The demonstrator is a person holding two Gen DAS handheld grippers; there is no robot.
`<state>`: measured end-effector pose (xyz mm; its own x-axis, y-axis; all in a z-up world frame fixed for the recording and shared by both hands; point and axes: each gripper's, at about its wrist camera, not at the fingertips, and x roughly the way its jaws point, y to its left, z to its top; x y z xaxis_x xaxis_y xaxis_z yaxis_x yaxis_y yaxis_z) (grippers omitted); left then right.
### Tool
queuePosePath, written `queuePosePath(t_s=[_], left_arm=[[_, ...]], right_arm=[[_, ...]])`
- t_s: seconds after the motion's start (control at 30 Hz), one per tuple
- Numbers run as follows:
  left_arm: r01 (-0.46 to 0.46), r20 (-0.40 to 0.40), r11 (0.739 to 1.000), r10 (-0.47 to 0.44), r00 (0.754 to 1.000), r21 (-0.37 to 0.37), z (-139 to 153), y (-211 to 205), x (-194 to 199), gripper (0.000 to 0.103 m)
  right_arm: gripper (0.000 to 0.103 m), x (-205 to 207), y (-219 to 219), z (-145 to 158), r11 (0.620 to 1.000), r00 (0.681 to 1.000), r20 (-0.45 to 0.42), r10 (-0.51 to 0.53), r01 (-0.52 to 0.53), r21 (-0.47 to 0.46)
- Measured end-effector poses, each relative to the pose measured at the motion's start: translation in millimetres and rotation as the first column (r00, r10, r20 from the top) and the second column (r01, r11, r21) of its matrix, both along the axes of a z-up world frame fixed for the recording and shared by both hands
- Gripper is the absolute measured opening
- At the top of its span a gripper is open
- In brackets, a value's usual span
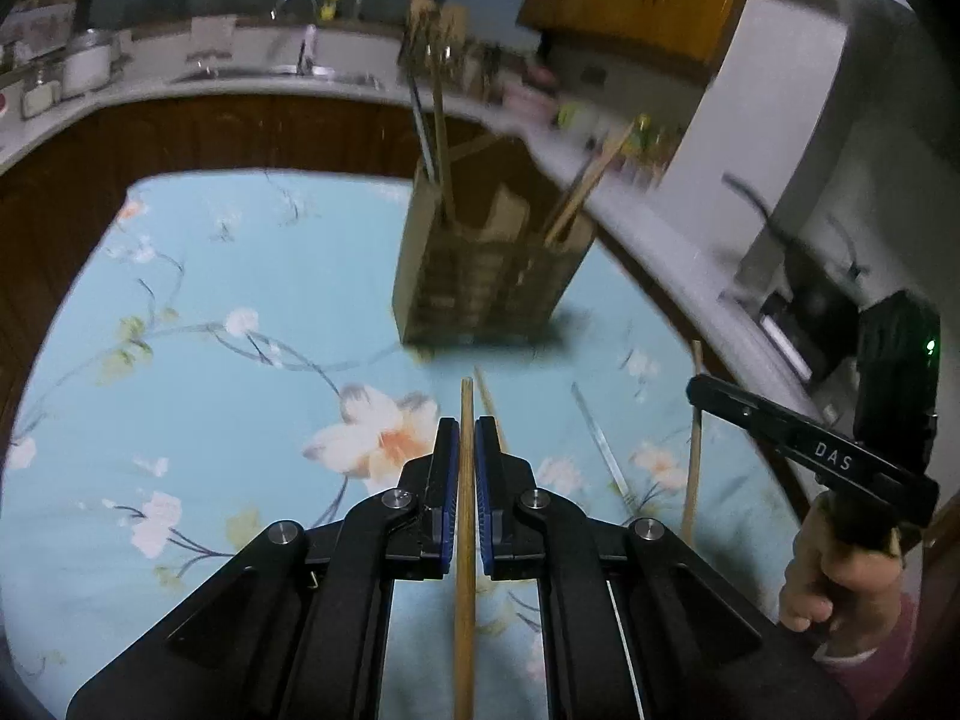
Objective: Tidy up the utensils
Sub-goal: 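Carry the chopstick in the left tool while the right tool carries its chopstick over the holder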
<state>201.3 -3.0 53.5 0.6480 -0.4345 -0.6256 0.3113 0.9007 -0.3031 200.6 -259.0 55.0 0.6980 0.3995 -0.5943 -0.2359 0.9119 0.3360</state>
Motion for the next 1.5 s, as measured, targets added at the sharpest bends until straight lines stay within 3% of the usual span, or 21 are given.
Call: queuePosePath(t_s=[0.23,0.4,1.07,1.5], left_arm=[[-0.027,0.088,0.998,0.032,0.996,-0.058,40,23,-21,0.005],[-0.040,0.127,0.997,0.049,0.991,-0.071,54,30,-27,0.005],[-0.060,0.179,0.994,0.076,0.981,-0.097,74,26,-22,0.005],[-0.077,0.249,0.988,0.109,0.962,-0.133,107,15,4,0.005]], right_arm=[[0.006,-24,-13,48,0.999,0.991,0.136,-0.009,0.005,0.034],[0.006,-32,-17,65,0.999,0.981,0.191,-0.024,0.019,0.031],[0.006,-25,-33,74,0.998,0.976,0.215,-0.038,0.026,0.058],[0.006,0,-41,95,0.996,0.963,0.260,-0.068,0.051,0.070]])
